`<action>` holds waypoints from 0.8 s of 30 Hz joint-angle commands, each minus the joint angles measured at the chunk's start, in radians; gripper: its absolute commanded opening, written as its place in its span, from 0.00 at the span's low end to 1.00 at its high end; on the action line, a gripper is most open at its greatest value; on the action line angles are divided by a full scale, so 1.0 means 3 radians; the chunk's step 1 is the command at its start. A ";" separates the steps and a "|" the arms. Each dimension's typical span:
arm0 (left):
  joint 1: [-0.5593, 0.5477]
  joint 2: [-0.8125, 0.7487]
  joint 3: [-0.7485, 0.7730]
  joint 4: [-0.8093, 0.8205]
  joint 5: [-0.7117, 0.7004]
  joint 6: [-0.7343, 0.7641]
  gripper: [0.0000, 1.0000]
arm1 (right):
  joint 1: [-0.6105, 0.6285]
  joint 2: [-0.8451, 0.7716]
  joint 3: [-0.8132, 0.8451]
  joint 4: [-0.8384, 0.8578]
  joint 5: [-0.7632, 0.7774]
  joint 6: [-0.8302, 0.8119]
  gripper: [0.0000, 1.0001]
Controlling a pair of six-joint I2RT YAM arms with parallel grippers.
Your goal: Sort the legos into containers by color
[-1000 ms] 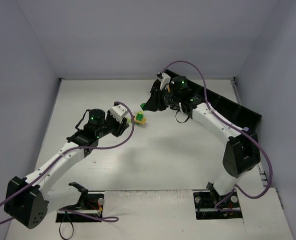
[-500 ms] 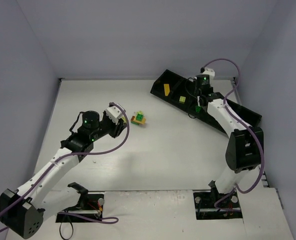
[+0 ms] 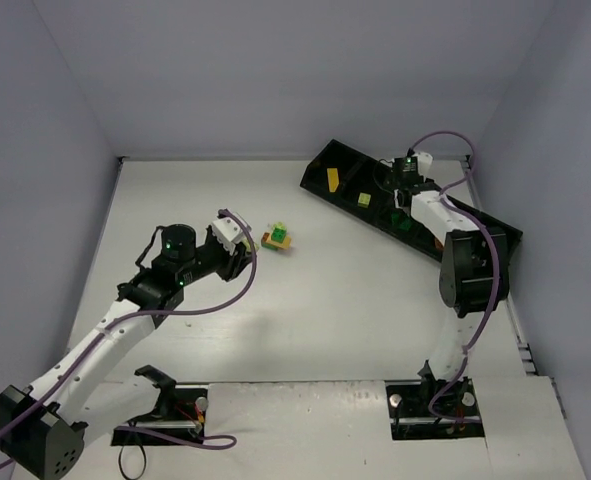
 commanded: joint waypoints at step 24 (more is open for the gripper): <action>-0.0018 0.0246 0.0319 0.0183 0.0454 0.0379 0.02 | 0.1392 -0.1292 -0.0266 0.0770 -0.3326 0.0189 0.64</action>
